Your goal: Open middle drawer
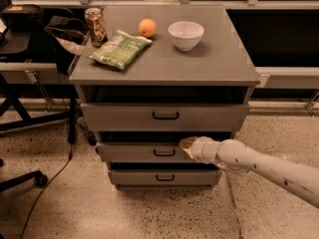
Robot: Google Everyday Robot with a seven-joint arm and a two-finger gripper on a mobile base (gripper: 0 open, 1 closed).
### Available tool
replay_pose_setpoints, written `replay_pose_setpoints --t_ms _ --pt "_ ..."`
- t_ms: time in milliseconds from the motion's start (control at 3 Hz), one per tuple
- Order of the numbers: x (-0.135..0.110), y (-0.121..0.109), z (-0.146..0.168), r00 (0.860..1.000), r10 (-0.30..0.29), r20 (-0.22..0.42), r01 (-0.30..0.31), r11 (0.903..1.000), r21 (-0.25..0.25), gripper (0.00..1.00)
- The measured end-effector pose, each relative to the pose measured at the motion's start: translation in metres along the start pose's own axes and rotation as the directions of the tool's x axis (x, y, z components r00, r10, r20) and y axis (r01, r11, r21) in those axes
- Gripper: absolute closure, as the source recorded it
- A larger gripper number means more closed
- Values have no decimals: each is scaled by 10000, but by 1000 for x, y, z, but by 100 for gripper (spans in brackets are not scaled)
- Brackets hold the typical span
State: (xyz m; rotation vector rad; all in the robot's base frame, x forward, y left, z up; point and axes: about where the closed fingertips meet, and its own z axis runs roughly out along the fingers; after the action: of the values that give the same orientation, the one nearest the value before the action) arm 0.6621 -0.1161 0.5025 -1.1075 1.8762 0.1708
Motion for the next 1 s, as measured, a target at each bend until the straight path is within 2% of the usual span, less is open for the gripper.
replay_pose_setpoints --t_ms 333,667,1000 --pt "12 -10 9 9989 332 -340 -313 9979 566 100" --pt "12 -8 8 9989 326 -343 -307 9981 532 100" --pt "11 -3 20 9972 430 -614 -383 9963 770 100"
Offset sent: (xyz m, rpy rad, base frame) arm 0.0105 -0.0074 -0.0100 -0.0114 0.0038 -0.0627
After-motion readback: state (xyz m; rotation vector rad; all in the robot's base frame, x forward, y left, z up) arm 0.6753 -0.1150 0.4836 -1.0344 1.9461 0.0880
